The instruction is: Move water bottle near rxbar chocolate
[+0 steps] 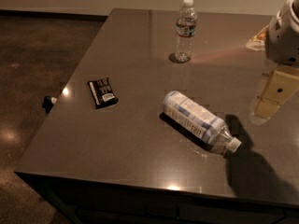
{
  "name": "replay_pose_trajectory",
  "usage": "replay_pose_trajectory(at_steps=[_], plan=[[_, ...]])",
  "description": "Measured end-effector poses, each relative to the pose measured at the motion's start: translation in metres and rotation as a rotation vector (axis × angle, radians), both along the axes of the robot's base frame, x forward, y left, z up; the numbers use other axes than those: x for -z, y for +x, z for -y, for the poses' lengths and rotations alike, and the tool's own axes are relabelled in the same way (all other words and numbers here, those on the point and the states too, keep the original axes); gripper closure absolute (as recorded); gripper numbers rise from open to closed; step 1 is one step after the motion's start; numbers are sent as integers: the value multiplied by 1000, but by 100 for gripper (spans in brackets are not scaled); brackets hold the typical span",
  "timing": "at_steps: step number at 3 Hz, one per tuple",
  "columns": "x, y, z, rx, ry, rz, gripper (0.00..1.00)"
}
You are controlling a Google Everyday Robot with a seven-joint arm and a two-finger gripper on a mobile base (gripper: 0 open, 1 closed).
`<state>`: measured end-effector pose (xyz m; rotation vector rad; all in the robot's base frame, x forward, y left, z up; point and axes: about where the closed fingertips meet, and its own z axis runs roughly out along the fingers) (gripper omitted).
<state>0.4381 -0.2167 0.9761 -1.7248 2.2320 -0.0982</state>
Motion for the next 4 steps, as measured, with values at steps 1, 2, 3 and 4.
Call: replay_pose_trajectory(at_steps=[1,2,3,4], plan=[[0,0,0,0,0,0,0],[-11,31,-12,14,13,5,0],[-28,68,-27,19,33,23,0],[-33,117,-46,66,94,38,0]])
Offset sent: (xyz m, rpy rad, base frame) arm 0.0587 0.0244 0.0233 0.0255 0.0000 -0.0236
